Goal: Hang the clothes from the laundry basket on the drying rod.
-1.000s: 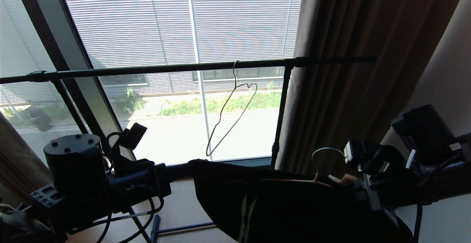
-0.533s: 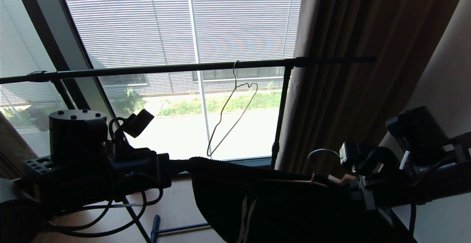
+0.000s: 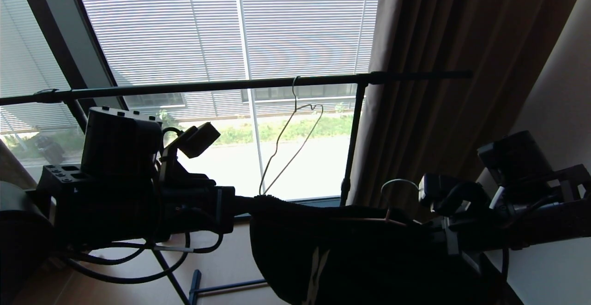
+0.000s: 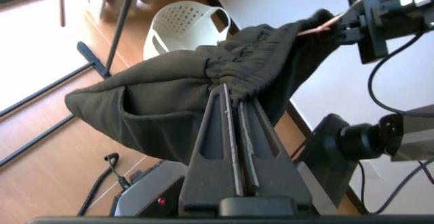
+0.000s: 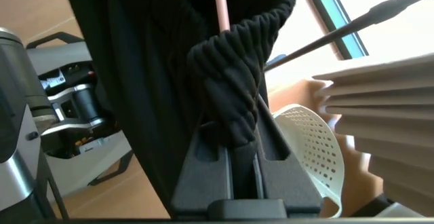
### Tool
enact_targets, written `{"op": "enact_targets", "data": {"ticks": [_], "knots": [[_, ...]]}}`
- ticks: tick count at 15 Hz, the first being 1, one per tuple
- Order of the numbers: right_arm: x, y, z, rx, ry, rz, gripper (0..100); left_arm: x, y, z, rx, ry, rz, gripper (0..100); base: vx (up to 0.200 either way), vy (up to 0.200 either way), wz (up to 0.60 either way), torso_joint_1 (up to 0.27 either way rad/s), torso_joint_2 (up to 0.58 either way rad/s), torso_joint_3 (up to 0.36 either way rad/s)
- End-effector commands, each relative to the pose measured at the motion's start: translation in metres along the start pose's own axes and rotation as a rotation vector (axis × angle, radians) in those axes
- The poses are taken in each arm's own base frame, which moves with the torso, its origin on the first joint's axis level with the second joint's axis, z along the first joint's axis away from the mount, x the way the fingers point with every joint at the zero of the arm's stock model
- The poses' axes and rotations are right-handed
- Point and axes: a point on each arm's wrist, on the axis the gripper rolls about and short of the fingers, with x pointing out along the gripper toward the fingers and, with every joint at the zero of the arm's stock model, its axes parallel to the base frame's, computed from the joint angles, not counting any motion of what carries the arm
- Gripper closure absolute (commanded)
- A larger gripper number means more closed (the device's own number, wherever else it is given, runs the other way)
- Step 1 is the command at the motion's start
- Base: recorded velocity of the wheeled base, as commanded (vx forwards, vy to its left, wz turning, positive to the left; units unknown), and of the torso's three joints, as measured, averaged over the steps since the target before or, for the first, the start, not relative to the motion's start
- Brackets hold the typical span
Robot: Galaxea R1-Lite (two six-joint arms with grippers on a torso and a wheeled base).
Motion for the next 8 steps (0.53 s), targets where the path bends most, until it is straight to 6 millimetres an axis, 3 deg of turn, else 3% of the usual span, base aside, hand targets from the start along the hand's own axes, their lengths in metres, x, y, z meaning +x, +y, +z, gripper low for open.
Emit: {"op": "enact_targets", "data": {"ticks": [1, 5, 8], "knots": [[0.003, 0.002, 0.002, -0.008, 0.004, -0.003, 100, 0.012, -0.005, 0.007, 0.013, 0.041, -0.009, 100, 0.000, 0.000, 0.00, 0.000, 0.00, 0.000], [0.008, 0.003, 0.002, -0.015, -0.044, -0.056, 100, 0.025, -0.015, 0.020, 0.050, 0.096, 0.026, 100, 0.000, 0.000, 0.00, 0.000, 0.00, 0.000], [0.012, 0.008, 0.003, -0.027, -0.069, -0.057, 100, 0.025, -0.026, 0.037, 0.030, 0.164, 0.044, 100, 0.000, 0.000, 0.00, 0.000, 0.00, 0.000]]}}
